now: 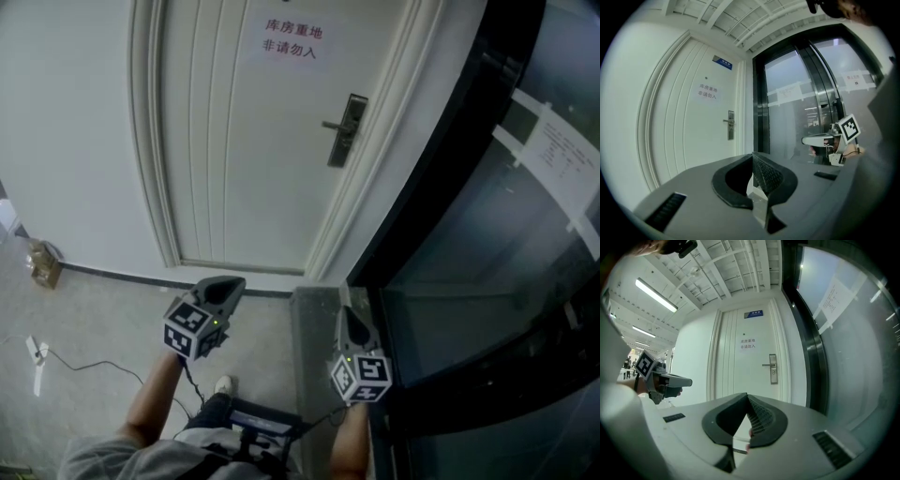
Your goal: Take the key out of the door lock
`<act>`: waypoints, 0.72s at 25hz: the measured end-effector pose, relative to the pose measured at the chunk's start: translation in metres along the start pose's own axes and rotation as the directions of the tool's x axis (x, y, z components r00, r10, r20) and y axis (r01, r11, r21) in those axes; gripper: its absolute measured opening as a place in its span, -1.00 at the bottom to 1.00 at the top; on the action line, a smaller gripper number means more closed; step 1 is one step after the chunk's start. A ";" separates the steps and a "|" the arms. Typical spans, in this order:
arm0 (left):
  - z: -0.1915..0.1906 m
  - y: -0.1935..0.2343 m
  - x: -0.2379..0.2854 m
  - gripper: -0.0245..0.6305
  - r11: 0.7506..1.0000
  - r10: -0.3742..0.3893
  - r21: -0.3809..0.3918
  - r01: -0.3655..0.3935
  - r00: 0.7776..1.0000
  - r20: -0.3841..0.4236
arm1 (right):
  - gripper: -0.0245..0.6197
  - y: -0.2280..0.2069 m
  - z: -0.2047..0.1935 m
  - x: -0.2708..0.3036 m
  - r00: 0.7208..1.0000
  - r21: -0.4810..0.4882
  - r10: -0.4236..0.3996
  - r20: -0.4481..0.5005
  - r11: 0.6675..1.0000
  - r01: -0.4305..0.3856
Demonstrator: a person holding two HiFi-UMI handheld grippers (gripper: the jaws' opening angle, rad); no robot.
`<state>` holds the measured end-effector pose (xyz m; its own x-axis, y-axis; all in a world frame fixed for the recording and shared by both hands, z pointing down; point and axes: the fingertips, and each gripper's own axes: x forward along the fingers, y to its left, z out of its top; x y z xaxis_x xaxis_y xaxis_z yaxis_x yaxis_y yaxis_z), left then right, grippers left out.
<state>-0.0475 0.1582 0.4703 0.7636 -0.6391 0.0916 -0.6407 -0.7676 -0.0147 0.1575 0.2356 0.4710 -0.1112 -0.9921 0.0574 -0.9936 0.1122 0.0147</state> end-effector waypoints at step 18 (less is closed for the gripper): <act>0.020 0.126 0.149 -0.90 0.999 -0.053 0.008 0.053 0.999 -0.011 | -0.89 -0.046 0.012 0.171 0.998 0.005 -0.063 -0.018 0.998 0.064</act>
<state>-0.0129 -0.0344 0.4621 0.7955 -0.5970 0.1032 -0.5987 -0.8008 -0.0178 0.1842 0.0600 0.4681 -0.0476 -0.9961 0.0738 -0.9987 0.0487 0.0133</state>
